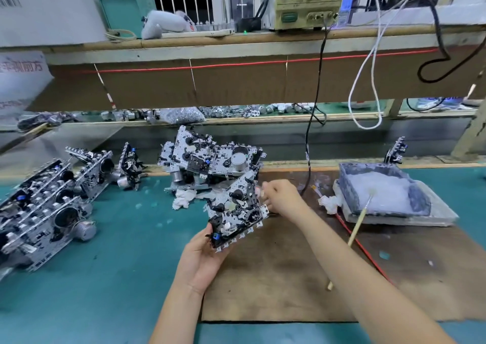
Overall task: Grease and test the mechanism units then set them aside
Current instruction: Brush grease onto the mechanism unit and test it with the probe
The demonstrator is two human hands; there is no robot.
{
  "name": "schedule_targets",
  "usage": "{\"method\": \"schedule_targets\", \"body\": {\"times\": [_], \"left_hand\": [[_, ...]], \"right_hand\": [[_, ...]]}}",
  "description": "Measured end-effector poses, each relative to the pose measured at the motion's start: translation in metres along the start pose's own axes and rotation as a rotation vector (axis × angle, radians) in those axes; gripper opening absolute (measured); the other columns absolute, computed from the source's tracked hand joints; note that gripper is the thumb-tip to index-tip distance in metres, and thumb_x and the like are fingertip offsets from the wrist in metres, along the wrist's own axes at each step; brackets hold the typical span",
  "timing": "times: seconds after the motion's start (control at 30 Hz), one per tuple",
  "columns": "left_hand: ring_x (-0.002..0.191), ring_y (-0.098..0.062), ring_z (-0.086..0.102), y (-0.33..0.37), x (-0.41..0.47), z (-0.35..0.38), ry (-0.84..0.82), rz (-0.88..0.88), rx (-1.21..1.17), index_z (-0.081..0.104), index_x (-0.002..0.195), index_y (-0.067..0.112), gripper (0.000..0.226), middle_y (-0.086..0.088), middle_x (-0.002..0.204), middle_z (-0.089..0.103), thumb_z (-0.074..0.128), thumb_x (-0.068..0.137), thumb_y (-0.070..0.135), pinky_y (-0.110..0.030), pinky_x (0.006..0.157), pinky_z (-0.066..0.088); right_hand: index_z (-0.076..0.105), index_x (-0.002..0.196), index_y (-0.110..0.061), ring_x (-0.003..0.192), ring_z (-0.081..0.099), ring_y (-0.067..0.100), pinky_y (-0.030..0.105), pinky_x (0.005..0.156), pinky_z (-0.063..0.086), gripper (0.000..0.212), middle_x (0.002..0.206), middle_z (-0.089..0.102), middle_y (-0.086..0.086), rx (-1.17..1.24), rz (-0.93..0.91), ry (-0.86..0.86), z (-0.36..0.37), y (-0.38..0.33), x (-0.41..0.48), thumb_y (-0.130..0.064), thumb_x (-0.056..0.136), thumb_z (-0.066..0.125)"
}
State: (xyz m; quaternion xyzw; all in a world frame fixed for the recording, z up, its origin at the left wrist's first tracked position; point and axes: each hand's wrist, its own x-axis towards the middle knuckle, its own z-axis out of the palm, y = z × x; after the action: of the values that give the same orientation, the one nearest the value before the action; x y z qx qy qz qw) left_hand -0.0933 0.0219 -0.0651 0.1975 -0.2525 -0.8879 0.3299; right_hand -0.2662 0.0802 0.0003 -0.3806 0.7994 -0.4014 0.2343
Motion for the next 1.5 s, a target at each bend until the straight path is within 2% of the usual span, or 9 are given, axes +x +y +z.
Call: {"method": "schedule_targets", "body": {"times": [0.13, 0.23, 0.6, 0.67, 0.8, 1.03, 1.17, 1.3, 1.5], "left_hand": [[0.074, -0.025, 0.072, 0.000, 0.001, 0.000, -0.011, 0.025, -0.009, 0.077, 0.068, 0.003, 0.065, -0.012, 0.084, 0.074, 0.098, 0.009, 0.020, -0.039, 0.065, 0.058], [0.071, -0.023, 0.072, -0.001, 0.003, -0.002, 0.013, 0.043, -0.019, 0.076, 0.064, 0.004, 0.063, -0.010, 0.081, 0.074, 0.097, 0.007, 0.021, -0.037, 0.063, 0.058], [0.077, -0.018, 0.072, 0.000, 0.004, -0.007, -0.081, 0.074, 0.091, 0.078, 0.075, 0.005, 0.052, -0.009, 0.087, 0.075, 0.096, 0.032, 0.029, -0.029, 0.064, 0.059], [0.075, -0.016, 0.072, 0.000, 0.004, -0.006, -0.075, 0.091, 0.099, 0.078, 0.073, 0.007, 0.024, -0.008, 0.085, 0.075, 0.078, 0.059, 0.026, -0.028, 0.062, 0.059], [0.076, -0.016, 0.072, -0.001, 0.005, -0.008, -0.056, 0.116, 0.112, 0.078, 0.072, 0.008, 0.034, -0.006, 0.085, 0.075, 0.047, 0.077, 0.019, -0.028, 0.064, 0.059], [0.077, -0.016, 0.072, -0.001, 0.004, -0.009, -0.084, 0.111, 0.149, 0.079, 0.073, 0.009, 0.034, -0.006, 0.085, 0.075, 0.047, 0.078, 0.020, -0.027, 0.062, 0.058], [0.080, -0.018, 0.072, -0.001, 0.004, -0.009, -0.098, 0.101, 0.164, 0.078, 0.078, 0.007, 0.037, -0.009, 0.089, 0.075, 0.085, 0.051, 0.031, -0.030, 0.067, 0.059], [0.080, -0.017, 0.072, -0.002, 0.005, -0.011, -0.060, 0.116, 0.167, 0.079, 0.077, 0.008, 0.024, -0.008, 0.089, 0.075, 0.064, 0.072, 0.027, -0.029, 0.064, 0.059], [0.081, -0.019, 0.072, -0.001, 0.004, -0.007, -0.081, 0.095, 0.195, 0.078, 0.079, 0.006, 0.052, -0.010, 0.090, 0.074, 0.094, 0.038, 0.034, -0.029, 0.066, 0.059]], "right_hand": [[0.059, 0.113, 0.003, 0.107, 0.052, 0.034, 0.039, 0.091, 0.043, 0.031, 0.112, 0.056, 0.020, -0.659, -0.175, -0.084, 0.019, 0.022, -0.006, -0.016, 0.091, 0.050], [0.059, 0.094, -0.001, 0.103, 0.050, 0.033, 0.038, 0.082, 0.041, 0.020, 0.101, 0.053, 0.015, -0.729, -0.254, -0.036, 0.026, 0.029, -0.010, -0.019, 0.090, 0.050], [0.058, 0.067, -0.012, 0.042, 0.037, -0.002, 0.017, 0.049, 0.029, 0.035, 0.047, 0.042, -0.013, 0.066, -0.190, 0.040, -0.011, 0.027, -0.020, -0.040, 0.088, 0.057], [0.058, 0.067, 0.002, 0.040, 0.033, 0.001, 0.014, 0.046, 0.027, 0.047, 0.045, 0.037, -0.010, 0.086, -0.239, 0.048, -0.021, 0.028, -0.026, -0.040, 0.087, 0.059], [0.052, 0.066, 0.014, 0.040, 0.025, 0.004, 0.011, 0.044, 0.022, 0.052, 0.040, 0.027, -0.011, 0.118, -0.343, 0.038, -0.030, 0.028, -0.033, -0.033, 0.085, 0.064], [0.050, 0.058, 0.009, 0.038, 0.025, 0.004, 0.015, 0.047, 0.026, 0.047, 0.037, 0.027, -0.012, 0.179, -0.390, 0.024, -0.030, 0.027, -0.035, -0.026, 0.085, 0.065], [0.053, 0.060, 0.011, 0.037, 0.026, 0.003, 0.012, 0.044, 0.024, 0.046, 0.037, 0.030, -0.012, 0.170, -0.376, 0.026, -0.028, 0.030, -0.032, -0.026, 0.084, 0.066], [0.052, 0.053, -0.001, 0.057, 0.063, 0.008, 0.021, 0.051, 0.029, 0.042, 0.046, 0.043, -0.001, 0.168, -0.354, 0.005, -0.027, 0.034, -0.028, -0.028, 0.083, 0.066], [0.054, 0.058, 0.007, 0.038, 0.028, 0.004, 0.015, 0.049, 0.031, 0.047, 0.035, 0.031, -0.012, 0.159, -0.336, 0.018, -0.027, 0.035, -0.027, -0.029, 0.083, 0.067]]}}
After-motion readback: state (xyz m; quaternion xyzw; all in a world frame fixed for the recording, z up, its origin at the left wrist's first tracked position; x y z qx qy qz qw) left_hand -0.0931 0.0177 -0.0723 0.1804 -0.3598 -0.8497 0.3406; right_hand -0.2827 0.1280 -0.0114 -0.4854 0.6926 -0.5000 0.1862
